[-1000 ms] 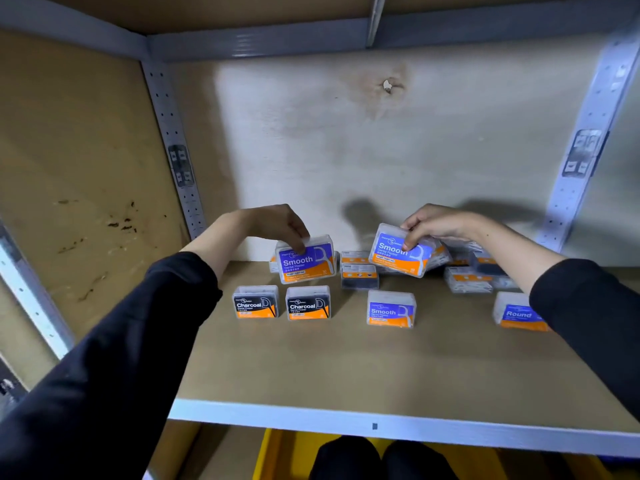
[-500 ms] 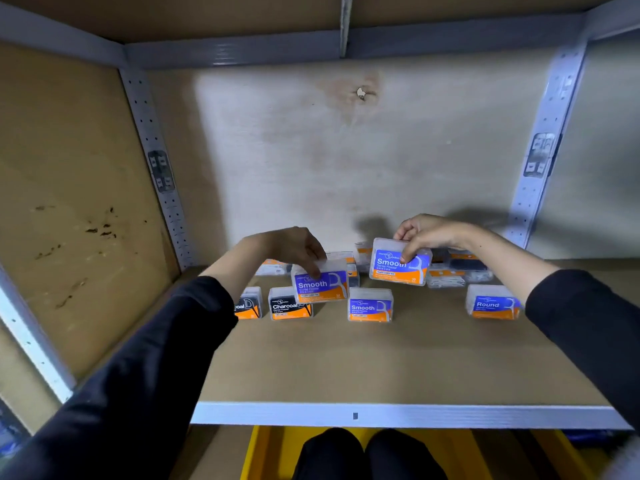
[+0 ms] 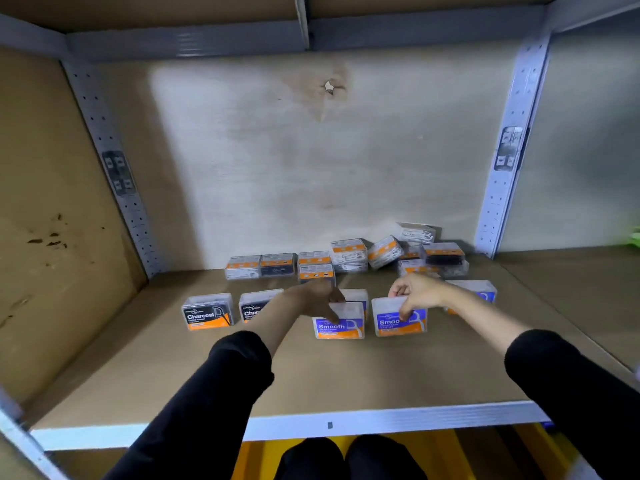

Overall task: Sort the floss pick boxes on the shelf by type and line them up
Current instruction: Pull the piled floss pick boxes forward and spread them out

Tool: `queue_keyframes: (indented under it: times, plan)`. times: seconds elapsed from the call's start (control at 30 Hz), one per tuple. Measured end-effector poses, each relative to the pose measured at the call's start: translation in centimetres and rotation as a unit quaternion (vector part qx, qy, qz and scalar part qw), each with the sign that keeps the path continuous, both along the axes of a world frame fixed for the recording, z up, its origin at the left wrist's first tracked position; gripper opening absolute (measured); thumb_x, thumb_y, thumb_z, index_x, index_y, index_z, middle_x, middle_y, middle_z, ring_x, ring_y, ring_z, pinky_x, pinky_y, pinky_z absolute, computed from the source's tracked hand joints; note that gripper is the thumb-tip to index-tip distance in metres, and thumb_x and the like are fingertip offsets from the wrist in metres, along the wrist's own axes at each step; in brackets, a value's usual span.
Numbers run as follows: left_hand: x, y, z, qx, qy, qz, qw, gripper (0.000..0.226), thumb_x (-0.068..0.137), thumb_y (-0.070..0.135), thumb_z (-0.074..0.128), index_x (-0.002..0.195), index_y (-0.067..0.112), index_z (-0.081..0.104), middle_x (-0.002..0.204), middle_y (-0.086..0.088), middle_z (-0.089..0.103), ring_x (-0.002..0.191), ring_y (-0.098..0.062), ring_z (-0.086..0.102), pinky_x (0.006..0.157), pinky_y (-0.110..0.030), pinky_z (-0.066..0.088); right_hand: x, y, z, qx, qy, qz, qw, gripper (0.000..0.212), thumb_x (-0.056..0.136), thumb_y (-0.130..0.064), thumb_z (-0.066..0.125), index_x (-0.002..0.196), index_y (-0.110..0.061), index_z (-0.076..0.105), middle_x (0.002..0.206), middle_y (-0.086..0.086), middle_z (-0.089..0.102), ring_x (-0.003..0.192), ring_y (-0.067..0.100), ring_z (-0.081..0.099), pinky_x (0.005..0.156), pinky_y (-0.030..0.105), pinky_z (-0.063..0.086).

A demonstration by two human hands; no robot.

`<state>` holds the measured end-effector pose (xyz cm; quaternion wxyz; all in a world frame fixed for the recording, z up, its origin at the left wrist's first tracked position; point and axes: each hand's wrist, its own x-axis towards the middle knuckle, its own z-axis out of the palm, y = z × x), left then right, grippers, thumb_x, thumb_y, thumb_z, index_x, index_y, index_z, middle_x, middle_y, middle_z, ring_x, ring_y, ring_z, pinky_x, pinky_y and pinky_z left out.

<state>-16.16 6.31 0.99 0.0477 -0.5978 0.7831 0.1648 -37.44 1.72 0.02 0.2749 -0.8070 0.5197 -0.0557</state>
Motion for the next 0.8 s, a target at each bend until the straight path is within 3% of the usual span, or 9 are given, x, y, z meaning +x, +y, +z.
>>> queue_keyframes:
  times: [0.23, 0.37, 0.5, 0.8]
  plan:
    - [-0.3, -0.3, -1.2, -0.035, -0.005, -0.042, 0.999, 0.042, 0.090, 0.018, 0.056, 0.131, 0.010, 0.050, 0.133, -0.012, 0.056, 0.117, -0.024, 0.056, 0.093, -0.032, 0.046, 0.3, -0.3, -2.1, 0.006, -0.019, -0.012, 1.000, 0.044, 0.071, -0.002, 0.073, 0.113, -0.005, 0.060, 0.099, 0.003, 0.057, 0.091, 0.014, 0.054, 0.077, 0.025, 0.045]
    - [-0.2, 0.0, -1.6, -0.092, -0.035, -0.084, 0.992, 0.045, 0.090, 0.020, 0.056, 0.134, 0.010, 0.048, 0.139, -0.010, 0.051, 0.124, -0.025, 0.050, 0.099, -0.034, 0.042, 0.2, -0.1, -1.9, -0.048, 0.004, 0.011, 0.999, 0.055, 0.072, -0.012, 0.075, 0.122, -0.009, 0.054, 0.110, 0.003, 0.052, 0.099, 0.011, 0.046, 0.084, 0.024, 0.042]
    - [0.0, 0.4, -2.4, -0.133, -0.049, -0.087, 0.986, 0.052, 0.090, 0.022, 0.057, 0.139, 0.013, 0.041, 0.148, -0.004, 0.038, 0.133, -0.021, 0.040, 0.104, -0.029, 0.034, 0.2, 0.5, -1.6, -0.141, 0.067, 0.045, 0.987, 0.048, 0.074, -0.017, 0.073, 0.118, -0.012, 0.056, 0.117, 0.004, 0.052, 0.096, 0.008, 0.042, 0.087, 0.027, 0.042]
    - [-0.4, 0.7, -3.9, -0.179, -0.104, -0.092, 0.974, 0.050, 0.094, 0.017, 0.048, 0.142, 0.011, 0.034, 0.148, -0.008, 0.034, 0.134, -0.024, 0.037, 0.108, -0.034, 0.035, 0.2, 1.2, -2.8, -0.172, 0.125, 0.072, 0.974, 0.044, 0.082, -0.015, 0.063, 0.123, -0.016, 0.049, 0.128, -0.001, 0.043, 0.115, 0.016, 0.045, 0.091, 0.037, 0.048]
